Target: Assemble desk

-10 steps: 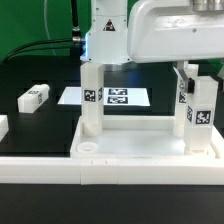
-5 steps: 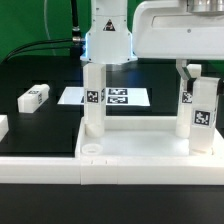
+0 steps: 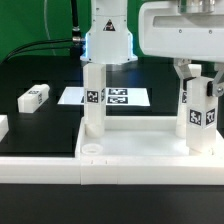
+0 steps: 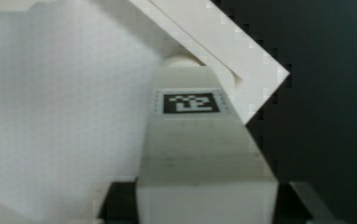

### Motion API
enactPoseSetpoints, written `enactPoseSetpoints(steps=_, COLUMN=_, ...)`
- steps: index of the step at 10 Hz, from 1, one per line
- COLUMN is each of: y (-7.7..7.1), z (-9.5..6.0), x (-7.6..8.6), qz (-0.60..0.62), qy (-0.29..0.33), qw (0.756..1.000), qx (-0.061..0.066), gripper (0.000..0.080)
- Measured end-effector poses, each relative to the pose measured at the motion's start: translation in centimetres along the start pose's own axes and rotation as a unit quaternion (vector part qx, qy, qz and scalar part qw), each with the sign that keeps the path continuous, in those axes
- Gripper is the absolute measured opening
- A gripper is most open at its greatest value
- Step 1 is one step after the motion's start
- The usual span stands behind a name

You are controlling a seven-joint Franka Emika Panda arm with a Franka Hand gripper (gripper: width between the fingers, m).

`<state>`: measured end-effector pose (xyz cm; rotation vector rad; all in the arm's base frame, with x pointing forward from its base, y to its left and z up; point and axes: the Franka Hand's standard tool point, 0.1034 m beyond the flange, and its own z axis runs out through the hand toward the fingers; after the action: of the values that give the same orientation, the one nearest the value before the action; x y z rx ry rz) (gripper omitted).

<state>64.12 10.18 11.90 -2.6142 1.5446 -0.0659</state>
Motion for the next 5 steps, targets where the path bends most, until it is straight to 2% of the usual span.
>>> enactPoseSetpoints(steps=2, y=-0.02, z=0.08, x=-0.39, qz=0.101, qy=-0.004, qw=0.995, qx=0.000, gripper=0.0288)
enactPoseSetpoints(steps=5, y=-0.03, z=0.19, x=-0.48, qz=0.141, qy=-0.006, qw=0.990, qx=0.000, gripper=0.0296)
